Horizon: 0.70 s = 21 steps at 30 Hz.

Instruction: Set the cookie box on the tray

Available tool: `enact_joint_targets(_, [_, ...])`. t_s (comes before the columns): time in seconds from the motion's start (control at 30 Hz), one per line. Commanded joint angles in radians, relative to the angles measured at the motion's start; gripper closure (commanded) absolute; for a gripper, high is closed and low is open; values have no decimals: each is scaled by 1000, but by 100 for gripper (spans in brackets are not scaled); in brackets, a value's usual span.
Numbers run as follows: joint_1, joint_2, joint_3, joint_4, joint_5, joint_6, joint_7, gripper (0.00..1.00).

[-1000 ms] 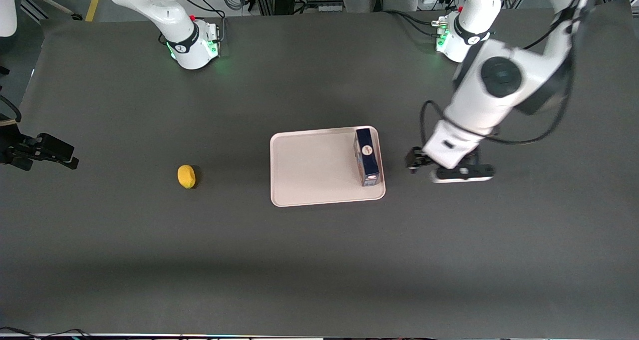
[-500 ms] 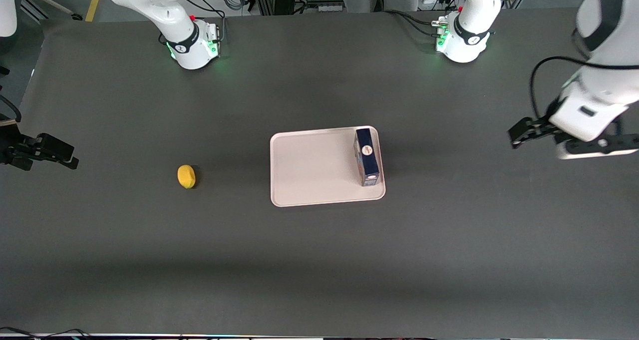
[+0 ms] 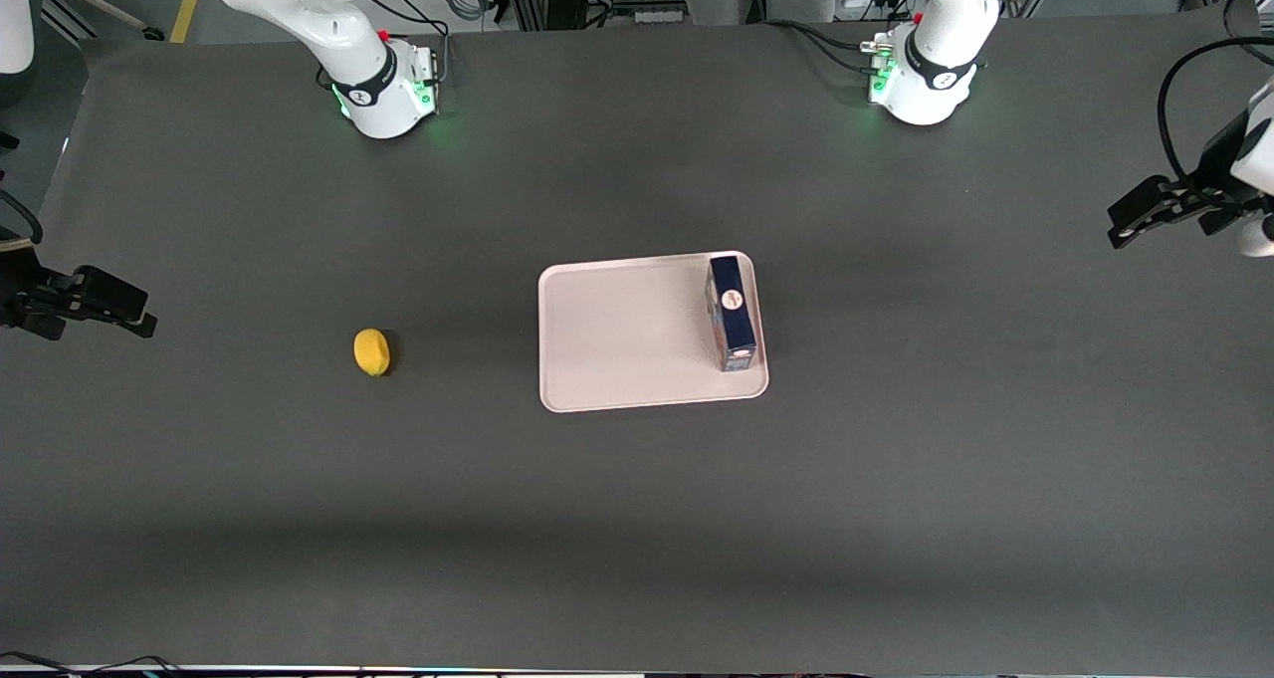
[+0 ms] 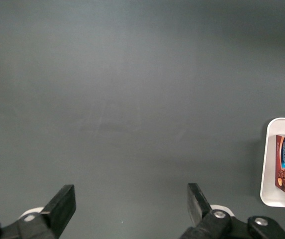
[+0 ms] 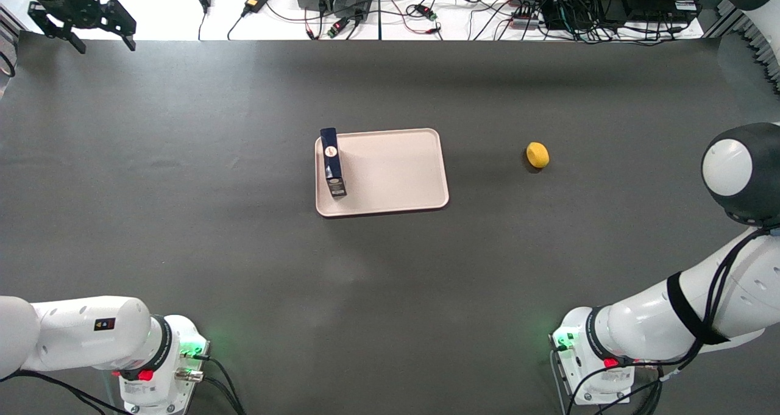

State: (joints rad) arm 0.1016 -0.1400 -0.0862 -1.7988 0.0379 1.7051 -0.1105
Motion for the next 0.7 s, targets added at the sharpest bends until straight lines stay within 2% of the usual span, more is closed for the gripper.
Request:
enact_joint_targets(0.0, [1,-29,13,-19,-16,-19,38,0])
enact_joint_targets(0.2, [-10,-29,31,-17,-16,-32,97,0])
enact_joint_targets(0.67, [-10,-27,20,-19,-16,-48,101,0])
